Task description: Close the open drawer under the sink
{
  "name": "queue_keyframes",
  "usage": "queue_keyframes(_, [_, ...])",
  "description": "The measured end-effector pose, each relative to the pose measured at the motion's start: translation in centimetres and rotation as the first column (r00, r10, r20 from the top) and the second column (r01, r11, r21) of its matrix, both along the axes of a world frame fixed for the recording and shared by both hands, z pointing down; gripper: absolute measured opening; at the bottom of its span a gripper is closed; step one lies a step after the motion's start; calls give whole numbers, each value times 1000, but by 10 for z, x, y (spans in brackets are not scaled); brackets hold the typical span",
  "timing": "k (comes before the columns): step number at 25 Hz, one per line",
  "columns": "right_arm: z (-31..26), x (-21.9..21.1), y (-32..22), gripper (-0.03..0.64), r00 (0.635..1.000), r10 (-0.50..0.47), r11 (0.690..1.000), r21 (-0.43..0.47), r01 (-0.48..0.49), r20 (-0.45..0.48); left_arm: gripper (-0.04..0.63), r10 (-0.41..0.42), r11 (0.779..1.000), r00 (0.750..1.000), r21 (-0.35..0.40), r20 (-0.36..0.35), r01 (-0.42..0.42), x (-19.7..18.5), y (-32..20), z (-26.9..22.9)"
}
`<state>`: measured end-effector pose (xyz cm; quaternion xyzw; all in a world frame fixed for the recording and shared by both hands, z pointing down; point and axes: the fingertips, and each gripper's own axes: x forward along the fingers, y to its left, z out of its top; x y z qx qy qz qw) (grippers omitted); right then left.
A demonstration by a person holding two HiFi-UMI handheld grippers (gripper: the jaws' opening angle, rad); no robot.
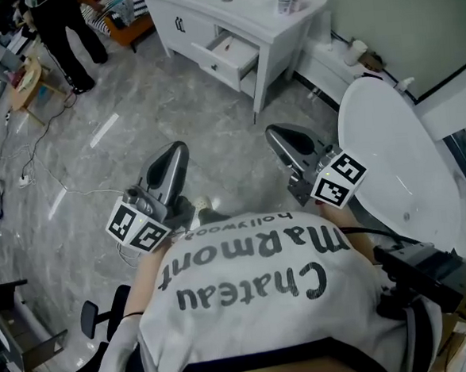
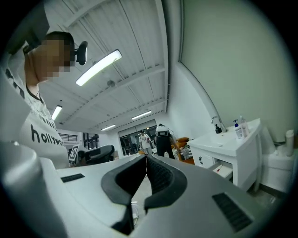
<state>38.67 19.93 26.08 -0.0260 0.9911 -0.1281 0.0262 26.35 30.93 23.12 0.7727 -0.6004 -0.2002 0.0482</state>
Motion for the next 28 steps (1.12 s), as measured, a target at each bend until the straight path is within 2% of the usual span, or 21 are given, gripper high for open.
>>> queue_keyframes(3, [-4, -42, -13, 12, 1000, 19, 1000, -21, -19, -11, 9, 2, 1000, 998, -22, 56, -1, -40, -10, -4])
queue_keyframes(7, [-2, -95, -26, 12, 998, 38, 999, -5, -38, -51, 9, 10, 999, 998, -34, 67, -7, -95, -24, -8])
queue_keyframes(12, [1, -157, -44, 12, 997, 55, 998, -30, -56, -57, 9, 20, 999, 997, -51, 79, -16, -160, -40, -4])
queue_keyframes(20, [4, -230, -65, 12, 993, 101, 993, -52, -104, -54, 9, 56, 989, 988, -142, 146, -35, -229, -60, 11])
queue_keyframes(28, [14, -274, -73, 12, 990, 104, 993, -50, -108, -91, 9, 69, 982, 996, -178, 61, -57, -275, -65, 27])
